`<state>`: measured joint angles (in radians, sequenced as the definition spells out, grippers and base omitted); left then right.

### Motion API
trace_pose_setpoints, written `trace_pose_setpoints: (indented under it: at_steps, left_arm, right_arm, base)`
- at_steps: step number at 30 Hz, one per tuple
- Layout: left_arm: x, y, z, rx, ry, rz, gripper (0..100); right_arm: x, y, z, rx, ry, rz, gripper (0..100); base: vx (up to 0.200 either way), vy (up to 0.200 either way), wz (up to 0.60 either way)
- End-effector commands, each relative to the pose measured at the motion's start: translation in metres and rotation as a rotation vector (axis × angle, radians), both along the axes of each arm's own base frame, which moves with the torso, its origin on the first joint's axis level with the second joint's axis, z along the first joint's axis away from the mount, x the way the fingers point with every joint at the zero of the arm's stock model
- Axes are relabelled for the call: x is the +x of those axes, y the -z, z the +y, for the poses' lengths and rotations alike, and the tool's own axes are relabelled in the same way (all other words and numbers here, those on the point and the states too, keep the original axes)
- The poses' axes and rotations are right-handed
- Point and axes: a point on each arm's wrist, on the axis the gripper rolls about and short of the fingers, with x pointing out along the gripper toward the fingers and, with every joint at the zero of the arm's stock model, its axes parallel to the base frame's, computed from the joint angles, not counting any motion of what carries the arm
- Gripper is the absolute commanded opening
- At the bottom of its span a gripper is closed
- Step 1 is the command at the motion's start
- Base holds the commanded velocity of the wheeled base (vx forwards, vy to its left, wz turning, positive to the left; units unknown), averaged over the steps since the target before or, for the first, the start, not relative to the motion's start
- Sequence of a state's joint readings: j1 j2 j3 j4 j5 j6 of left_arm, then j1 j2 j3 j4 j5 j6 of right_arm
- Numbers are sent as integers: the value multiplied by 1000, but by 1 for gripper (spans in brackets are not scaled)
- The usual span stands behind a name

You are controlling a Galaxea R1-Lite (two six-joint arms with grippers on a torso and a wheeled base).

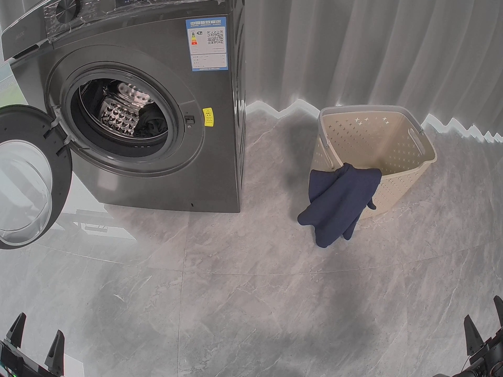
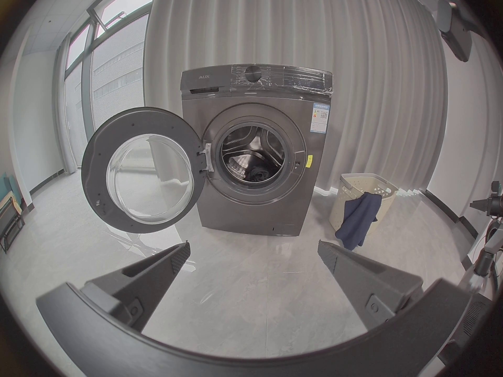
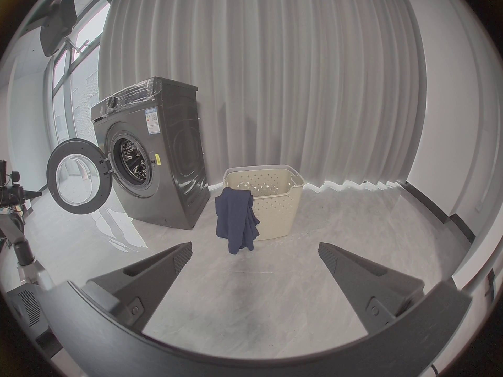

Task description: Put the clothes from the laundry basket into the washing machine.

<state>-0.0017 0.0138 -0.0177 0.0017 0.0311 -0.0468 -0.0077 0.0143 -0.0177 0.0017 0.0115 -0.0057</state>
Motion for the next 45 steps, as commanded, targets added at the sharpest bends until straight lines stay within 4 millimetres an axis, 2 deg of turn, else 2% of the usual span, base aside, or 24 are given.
trace_pose_setpoints:
  at_steps: [1, 5, 25, 28, 35, 45]
  left_arm:
    - [1, 5, 0, -1, 0, 8, 100]
    - [1, 5, 0, -1, 0, 10, 100]
    - [1, 5, 0, -2, 5, 10, 100]
    - [1, 5, 0, -4, 5, 10, 100]
    - [1, 5, 0, -2, 5, 10, 100]
    - [1, 5, 0, -2, 3, 8, 100]
  right_arm:
    - [0, 5, 0, 0, -1, 2, 100]
    - [0, 5, 0, 1, -1, 3, 100]
    - [0, 5, 0, 3, 1, 3, 100]
    - [0, 5, 0, 4, 1, 3, 100]
    - [0, 5, 0, 1, 1, 3, 100]
    - [0, 5, 0, 1, 1, 3, 100]
  base:
    - [200, 0, 0]
    - [200, 0, 0]
    - [0, 0, 0]
    - [0, 0, -600]
    - [0, 0, 0]
    - [0, -200, 0]
